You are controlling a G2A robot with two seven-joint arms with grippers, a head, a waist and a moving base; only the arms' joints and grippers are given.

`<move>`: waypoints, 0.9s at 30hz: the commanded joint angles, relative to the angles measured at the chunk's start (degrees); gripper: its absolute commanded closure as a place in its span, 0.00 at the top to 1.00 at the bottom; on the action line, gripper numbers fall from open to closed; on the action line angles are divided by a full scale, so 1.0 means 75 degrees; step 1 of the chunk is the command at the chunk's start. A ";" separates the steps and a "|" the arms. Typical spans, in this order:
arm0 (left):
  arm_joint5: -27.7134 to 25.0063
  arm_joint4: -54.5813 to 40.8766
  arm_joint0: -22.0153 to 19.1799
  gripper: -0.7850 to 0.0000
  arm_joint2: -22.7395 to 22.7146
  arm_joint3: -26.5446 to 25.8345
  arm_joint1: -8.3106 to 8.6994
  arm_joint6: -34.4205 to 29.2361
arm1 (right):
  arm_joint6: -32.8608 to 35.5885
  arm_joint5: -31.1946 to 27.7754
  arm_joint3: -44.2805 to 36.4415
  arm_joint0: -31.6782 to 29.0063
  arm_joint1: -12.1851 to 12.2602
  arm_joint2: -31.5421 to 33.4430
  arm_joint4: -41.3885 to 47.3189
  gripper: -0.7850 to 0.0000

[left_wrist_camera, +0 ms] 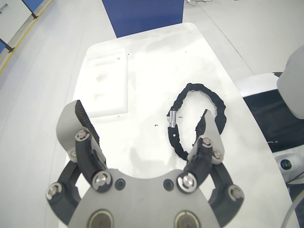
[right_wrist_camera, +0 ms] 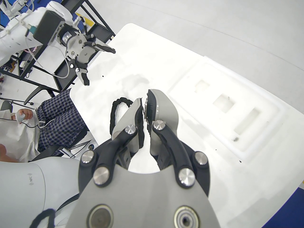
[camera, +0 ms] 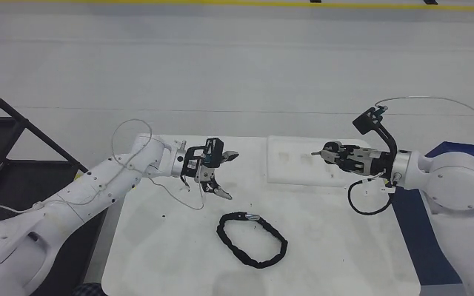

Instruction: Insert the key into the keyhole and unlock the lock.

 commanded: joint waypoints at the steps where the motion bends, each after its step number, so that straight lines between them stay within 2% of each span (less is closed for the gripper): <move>1: -0.0010 0.0305 0.0117 1.00 0.0044 0.0192 -0.0144 0.0308 | 0.0000 0.0000 0.0000 0.0000 0.0000 0.0000 0.0000 0.00; 8: -0.0218 0.1109 0.0387 1.00 0.0241 0.0831 -0.0650 0.0757 | 0.0000 0.0000 0.0000 0.0000 0.0000 0.0000 0.0000 0.00; 18: -0.0386 0.1347 0.0436 1.00 0.0633 0.1657 -0.1310 0.0674 | 0.0000 0.0000 0.0000 0.0000 0.0000 0.0000 0.0000 0.00; 27: -0.0386 0.1347 0.0436 1.00 0.0633 0.1657 -0.1310 0.0674 | 0.0000 0.0000 0.0000 0.0000 0.0000 0.0000 0.0000 0.00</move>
